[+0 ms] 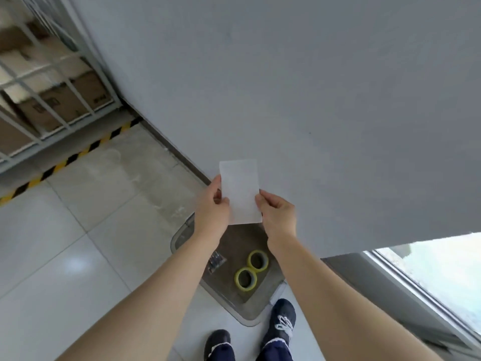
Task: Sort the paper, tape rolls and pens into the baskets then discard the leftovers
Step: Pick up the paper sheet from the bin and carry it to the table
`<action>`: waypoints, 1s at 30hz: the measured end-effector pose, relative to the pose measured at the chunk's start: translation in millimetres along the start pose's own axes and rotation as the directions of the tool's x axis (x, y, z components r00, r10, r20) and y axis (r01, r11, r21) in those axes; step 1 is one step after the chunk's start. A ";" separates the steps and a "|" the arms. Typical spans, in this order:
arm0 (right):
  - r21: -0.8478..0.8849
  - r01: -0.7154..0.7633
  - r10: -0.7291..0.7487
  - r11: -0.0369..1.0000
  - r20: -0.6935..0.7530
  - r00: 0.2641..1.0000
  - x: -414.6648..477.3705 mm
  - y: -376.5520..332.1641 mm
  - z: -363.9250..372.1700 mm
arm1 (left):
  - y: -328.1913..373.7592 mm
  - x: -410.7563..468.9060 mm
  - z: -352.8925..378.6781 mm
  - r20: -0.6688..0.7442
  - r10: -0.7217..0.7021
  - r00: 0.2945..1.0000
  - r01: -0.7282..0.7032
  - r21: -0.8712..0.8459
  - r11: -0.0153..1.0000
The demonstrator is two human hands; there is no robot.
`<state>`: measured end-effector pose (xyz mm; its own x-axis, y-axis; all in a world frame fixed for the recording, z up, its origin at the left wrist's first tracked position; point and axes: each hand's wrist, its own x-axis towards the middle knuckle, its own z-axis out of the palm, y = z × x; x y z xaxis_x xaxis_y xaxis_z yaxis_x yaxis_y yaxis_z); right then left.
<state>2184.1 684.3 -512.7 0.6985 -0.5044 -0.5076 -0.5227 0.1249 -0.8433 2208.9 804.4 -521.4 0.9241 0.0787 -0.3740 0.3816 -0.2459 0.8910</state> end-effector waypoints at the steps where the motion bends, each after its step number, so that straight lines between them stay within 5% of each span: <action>1: 0.015 0.003 -0.003 1.000 -0.020 1.000 -8.7 -3.7 -7.2 | 7.5 -7.7 -0.1 0.020 0.010 1.000 -0.010 0.005 1.000; 19: 0.138 0.120 -0.063 0.983 -0.362 0.930 -152.6 -8.4 -210.1 | 85.3 -198.0 92.1 0.365 0.141 0.920 -0.156 0.012 0.988; 30: 0.187 0.210 -0.046 0.959 -0.632 0.774 -259.2 29.8 -348.3 | 105.8 -345.9 163.2 0.655 0.204 0.728 -0.220 -0.059 0.974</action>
<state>1817.2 521.2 -344.8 0.2558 -0.9358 -0.2424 -0.2630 0.1739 -0.9490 1926.0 593.5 -339.7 0.7360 -0.6256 -0.2587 0.1695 -0.1998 0.9651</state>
